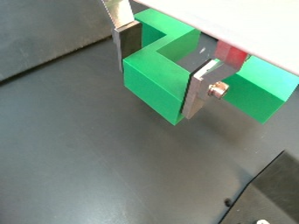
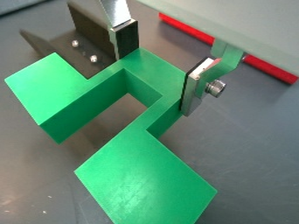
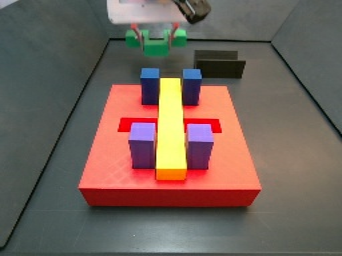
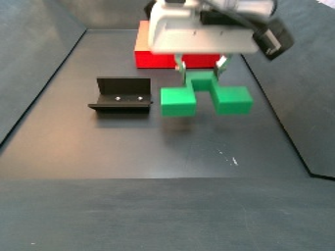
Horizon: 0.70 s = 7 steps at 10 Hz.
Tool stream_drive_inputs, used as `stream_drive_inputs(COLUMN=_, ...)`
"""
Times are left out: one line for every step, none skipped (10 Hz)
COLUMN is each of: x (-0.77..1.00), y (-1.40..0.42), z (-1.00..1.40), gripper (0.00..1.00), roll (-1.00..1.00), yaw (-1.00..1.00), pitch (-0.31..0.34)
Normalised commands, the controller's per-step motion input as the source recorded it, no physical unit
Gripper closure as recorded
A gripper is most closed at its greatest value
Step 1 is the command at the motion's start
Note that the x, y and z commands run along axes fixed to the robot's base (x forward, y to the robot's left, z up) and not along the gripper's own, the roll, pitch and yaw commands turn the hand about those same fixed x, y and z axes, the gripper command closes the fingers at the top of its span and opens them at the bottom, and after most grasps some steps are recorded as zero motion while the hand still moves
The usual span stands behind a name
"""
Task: Pick up the green object. Move up. Place the green object on the fixture. Regrasp the green object. Move to above the board. Insert the green object.
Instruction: Place the green object on the fixture.
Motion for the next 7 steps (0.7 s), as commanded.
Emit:
stream_drive_inputs(x=0.0, y=-0.08, z=-0.09, gripper=1.0, roll=0.02, yaw=0.0, pitch=0.0)
stream_drive_inputs(x=0.0, y=-0.07, z=-0.08, gripper=1.0, roll=0.0, yaw=0.0, pitch=0.0)
stream_drive_inputs(x=0.0, y=-0.05, z=-0.08, gripper=1.0, roll=0.0, yaw=0.0, pitch=0.0)
stream_drive_inputs(x=0.0, y=-0.05, z=-0.06, gripper=1.0, roll=0.0, yaw=0.0, pitch=0.0)
stream_drive_inputs(x=0.0, y=-0.03, z=-0.06, gripper=1.0, roll=0.0, yaw=0.0, pitch=0.0)
stream_drive_inputs(x=0.0, y=-0.01, z=-0.05, gripper=1.0, roll=0.0, yaw=0.0, pitch=0.003)
stream_drive_inputs(x=0.0, y=0.0, z=-0.05, gripper=1.0, roll=0.0, yaw=0.0, pitch=0.0)
